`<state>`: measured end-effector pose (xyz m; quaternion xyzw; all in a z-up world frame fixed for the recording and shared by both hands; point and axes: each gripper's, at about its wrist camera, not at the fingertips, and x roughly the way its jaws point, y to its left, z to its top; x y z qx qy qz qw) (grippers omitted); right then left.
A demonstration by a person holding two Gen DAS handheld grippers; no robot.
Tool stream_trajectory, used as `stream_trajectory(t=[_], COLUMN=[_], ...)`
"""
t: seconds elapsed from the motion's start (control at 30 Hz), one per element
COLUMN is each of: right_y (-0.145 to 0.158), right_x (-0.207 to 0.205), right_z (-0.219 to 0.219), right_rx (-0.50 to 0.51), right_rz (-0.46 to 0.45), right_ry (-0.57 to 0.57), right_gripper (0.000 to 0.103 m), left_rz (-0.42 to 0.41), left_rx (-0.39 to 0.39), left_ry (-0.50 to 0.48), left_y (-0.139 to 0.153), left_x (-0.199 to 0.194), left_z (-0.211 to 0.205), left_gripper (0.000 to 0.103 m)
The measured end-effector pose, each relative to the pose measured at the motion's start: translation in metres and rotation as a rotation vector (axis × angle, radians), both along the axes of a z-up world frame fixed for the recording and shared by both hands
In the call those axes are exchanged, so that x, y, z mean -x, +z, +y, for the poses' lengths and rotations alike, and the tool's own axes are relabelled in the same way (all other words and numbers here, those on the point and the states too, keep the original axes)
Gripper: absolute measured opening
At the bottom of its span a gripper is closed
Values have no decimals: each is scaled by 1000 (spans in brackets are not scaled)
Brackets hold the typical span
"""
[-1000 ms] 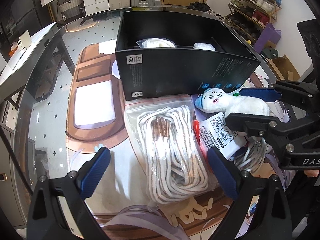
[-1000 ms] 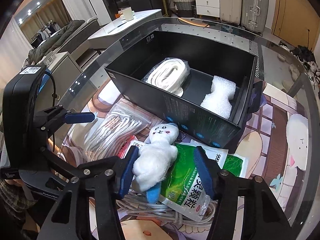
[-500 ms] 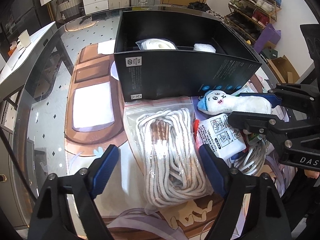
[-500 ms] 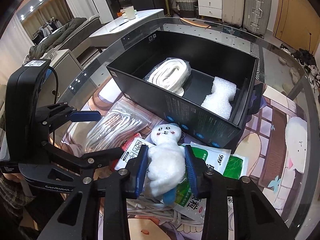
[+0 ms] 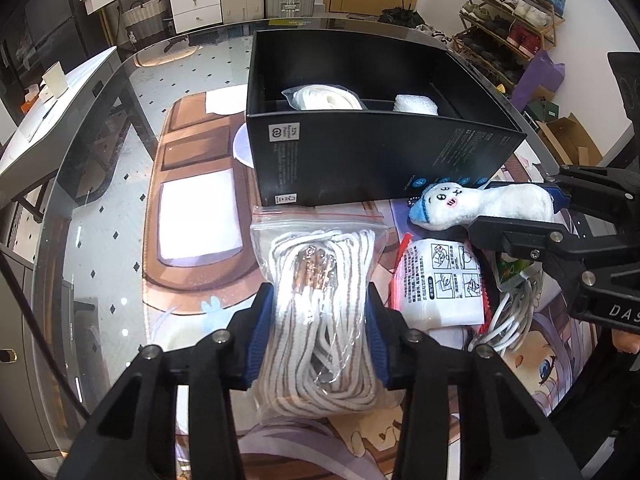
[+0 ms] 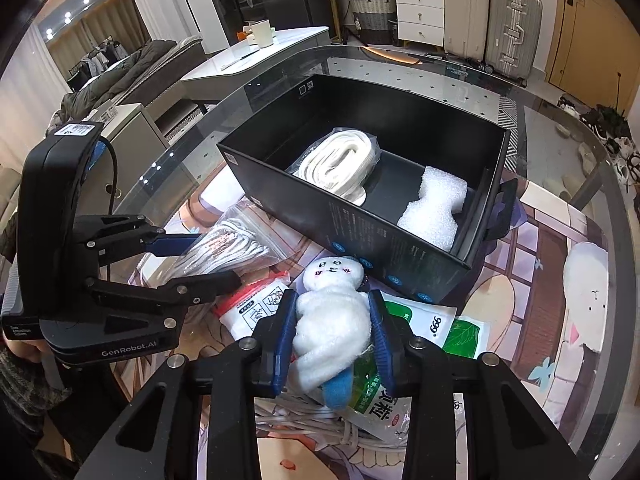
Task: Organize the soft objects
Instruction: 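Grasp the white plush toy with right tool while left tool grasps the bagged rope coil, then carry the plush toy with right tool while left tool carries the rope bag over the box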
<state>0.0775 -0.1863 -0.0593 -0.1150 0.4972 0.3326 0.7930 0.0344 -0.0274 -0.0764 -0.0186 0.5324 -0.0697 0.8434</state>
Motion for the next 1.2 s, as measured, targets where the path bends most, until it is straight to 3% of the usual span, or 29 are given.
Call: stream_trajectory(t=[0.23,0.6,1.2], right_y=[-2,7,39], right_x=[1,9,14], right_z=[1,0,-14], right_rx=[-3,-34,-96], right_rz=[3,-9,-67], right_ry=[14,22,-12], right_gripper=[35,35,35], left_rz=[6,-59,-135], left_rx=[26,37,67], left_ry=[9,9,-26], left_y=[2,18,45], left_x=[1,5,10], left_z=[3,3,-10], left_gripper=[36,35,35])
